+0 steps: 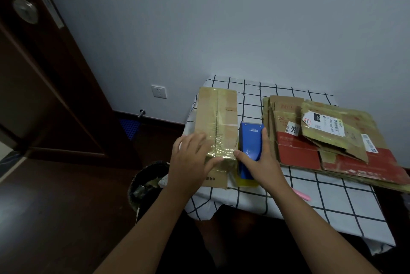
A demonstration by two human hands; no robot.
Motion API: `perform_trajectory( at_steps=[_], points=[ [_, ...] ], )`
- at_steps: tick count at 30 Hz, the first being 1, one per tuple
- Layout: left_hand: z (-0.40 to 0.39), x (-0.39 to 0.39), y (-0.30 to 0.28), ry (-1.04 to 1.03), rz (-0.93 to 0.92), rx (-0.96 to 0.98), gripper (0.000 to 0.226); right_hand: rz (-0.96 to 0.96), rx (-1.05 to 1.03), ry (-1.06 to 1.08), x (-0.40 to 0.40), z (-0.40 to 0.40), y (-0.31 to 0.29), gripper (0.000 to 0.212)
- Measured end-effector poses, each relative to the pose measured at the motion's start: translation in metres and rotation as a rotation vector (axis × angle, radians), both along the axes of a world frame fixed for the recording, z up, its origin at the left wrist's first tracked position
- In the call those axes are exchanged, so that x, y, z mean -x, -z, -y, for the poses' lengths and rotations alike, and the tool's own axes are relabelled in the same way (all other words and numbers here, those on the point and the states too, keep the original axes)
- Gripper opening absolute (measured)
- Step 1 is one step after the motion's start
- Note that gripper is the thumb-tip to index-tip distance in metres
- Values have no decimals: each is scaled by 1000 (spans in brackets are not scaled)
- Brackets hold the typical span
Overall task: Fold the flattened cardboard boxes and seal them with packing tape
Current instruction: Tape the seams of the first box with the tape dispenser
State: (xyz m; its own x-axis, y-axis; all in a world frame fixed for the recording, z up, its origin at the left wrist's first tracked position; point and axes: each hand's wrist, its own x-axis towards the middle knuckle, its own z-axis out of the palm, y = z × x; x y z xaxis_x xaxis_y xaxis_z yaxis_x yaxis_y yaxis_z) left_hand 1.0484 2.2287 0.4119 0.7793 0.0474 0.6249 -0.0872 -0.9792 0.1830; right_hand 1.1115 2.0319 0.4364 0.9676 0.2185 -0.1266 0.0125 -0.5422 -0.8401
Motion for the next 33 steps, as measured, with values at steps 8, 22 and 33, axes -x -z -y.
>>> perform_trajectory(
  at_steps=[8,22,33],
  points=[
    [3,-6,-6,-28,-62,-84,60,-11,-20,-8,0,-2,-1,109],
    [24,-12,-7,35,-51,-160,43,6,-35,-23,2,0,-5,108],
    [45,-6,-11,-54,-163,-84,66,-9,-10,-20,-1,4,0,79]
  ],
)
